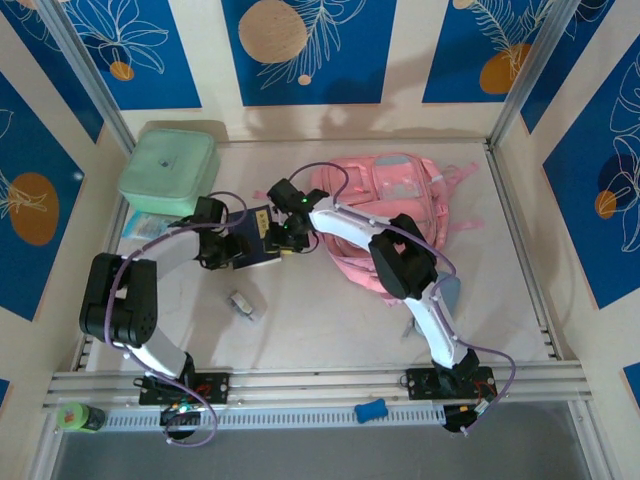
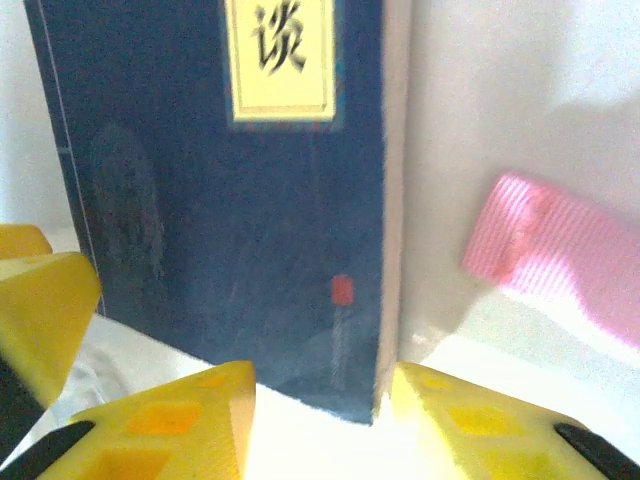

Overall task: Pack the student bag
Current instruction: Move the book to the top-center of the table, then pick up the book from the middle-left of the table.

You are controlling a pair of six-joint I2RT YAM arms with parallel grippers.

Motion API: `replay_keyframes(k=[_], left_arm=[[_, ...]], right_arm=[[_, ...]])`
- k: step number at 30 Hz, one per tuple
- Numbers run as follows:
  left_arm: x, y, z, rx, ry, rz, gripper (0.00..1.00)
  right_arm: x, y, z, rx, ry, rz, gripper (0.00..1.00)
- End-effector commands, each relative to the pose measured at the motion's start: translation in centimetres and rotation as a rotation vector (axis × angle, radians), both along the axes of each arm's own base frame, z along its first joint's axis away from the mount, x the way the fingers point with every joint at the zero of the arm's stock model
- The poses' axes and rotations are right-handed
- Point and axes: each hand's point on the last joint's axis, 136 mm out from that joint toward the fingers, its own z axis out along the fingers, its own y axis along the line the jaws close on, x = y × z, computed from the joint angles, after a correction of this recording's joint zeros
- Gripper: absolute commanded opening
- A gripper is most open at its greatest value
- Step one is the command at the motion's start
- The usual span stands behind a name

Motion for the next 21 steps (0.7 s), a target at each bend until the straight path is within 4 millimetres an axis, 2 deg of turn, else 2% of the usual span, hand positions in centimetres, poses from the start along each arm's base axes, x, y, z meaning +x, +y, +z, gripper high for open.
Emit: replay_keyframes(k=[1,8,12,17,21], left_arm=[[1.3,0.7,0.5,0.011,-0.038,0.048,0.61],[2.6,-1.4,-0.6,-0.117,-0.04,0.027,0.57],[2.3,-0.8,-1.4,-0.092,-0.025,0.05,0.56],[2.1,-1.6,-1.8,-0.146,-0.036,0.042,0.55],[2.0,-1.7,-1.8,-0.163,-0.044,0.054,0.53]], right_arm=[[1.4,0.1,0.9,0.034,-0.023,0.001,0.43],[2.7,0.8,-0.8,0.036,-0.009,0.015,0.44],[3.0,1.2,-1.4,0.043,-0.002,0.025,0.45],[2.7,2.3,-1.9,0.061,0.008,0.055,0.45],[2.4,3.2,-1.3,0.078,0.01,0.073,0.45]])
